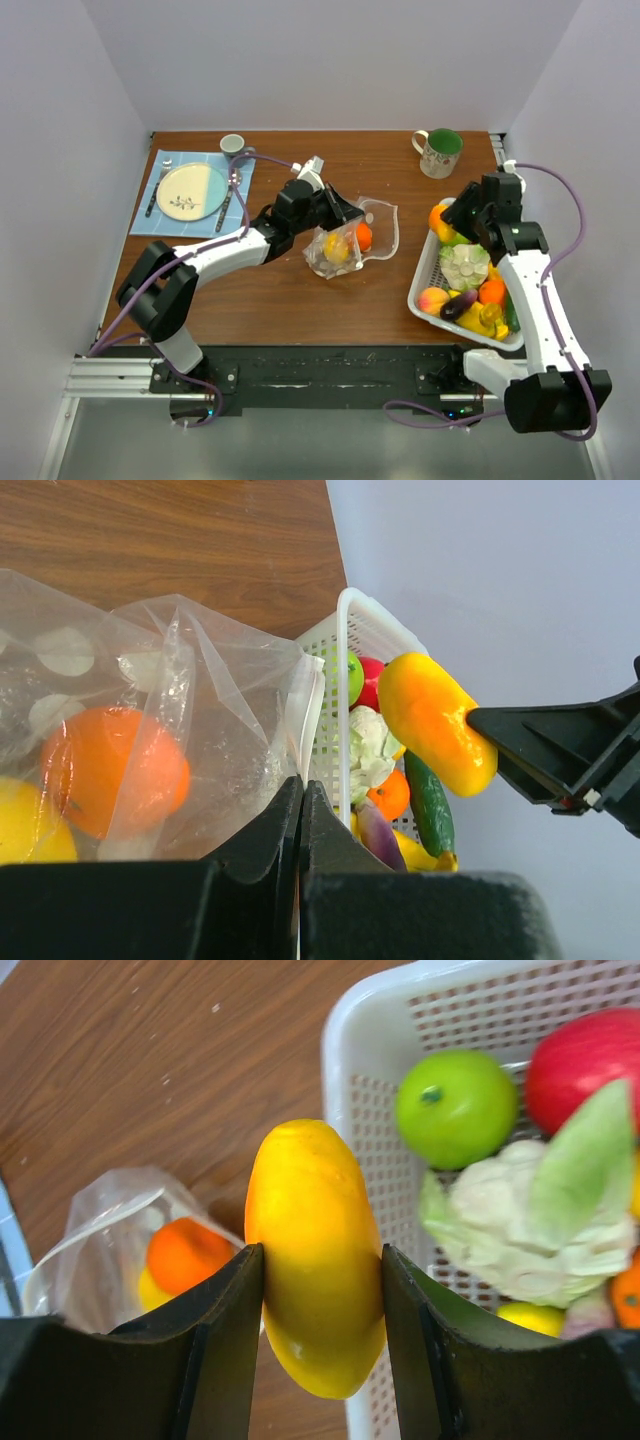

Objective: Place the food in the zip-top bag and seal the zipper
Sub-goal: Place the fake fruit in the zipper food storage bag.

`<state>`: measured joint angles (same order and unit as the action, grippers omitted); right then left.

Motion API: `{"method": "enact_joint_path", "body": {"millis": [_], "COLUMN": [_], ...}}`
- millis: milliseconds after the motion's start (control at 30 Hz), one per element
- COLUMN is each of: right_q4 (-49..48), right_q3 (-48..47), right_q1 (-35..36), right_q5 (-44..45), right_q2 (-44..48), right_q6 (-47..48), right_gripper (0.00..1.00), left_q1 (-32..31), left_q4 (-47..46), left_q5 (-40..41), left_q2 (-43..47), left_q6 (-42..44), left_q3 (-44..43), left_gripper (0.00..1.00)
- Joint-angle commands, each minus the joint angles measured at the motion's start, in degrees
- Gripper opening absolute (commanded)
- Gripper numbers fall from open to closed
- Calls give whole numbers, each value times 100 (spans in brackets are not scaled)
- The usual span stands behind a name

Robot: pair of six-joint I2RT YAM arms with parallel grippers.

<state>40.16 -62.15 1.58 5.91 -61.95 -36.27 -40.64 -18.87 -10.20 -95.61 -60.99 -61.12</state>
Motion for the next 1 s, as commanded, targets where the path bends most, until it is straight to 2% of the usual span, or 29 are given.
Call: {"method": "enact_joint_path", "body": {"millis": [0,300,433,533,633,667,767,967], "right_q4": [-465,-1036,-1194,-1379,-1222,-1265,-1476,-1397], "right_q3": [-184,-569,-1044,-1220,-1361,-1318,-1150,-1229], "right_q1": [649,2301,2566,2680,2689,2698,2689,2707], "right_q5": [-108,604,744,850,877,859,780,666], "right_q2": [-150,-1221,-1985,-2145,-2242,-2233,-2146,-2110], "right_q6": [-521,-996,-1022,-1040,-1040,-1022,-1022,-899], "right_gripper": [25,26,31,38,52,61,73,83], "left_q1": [-31,-40,-40,12,65,83,100,109], "left_q4": [-301,-327,-205,-213,-318,-319,-380,-503], "left_q5": [0,-132,-184,-290,-343,-343,-325,-281], "left_q2": [-45,-28,200,359,499,543,579,640], "left_q6": [-88,-176,-167,-255,-352,-361,-413,-528], "left_q3": [-189,-269,-234,-155,-31,-23,-22,39], "left_gripper": [0,0,0,0,0,0,0,0]}}
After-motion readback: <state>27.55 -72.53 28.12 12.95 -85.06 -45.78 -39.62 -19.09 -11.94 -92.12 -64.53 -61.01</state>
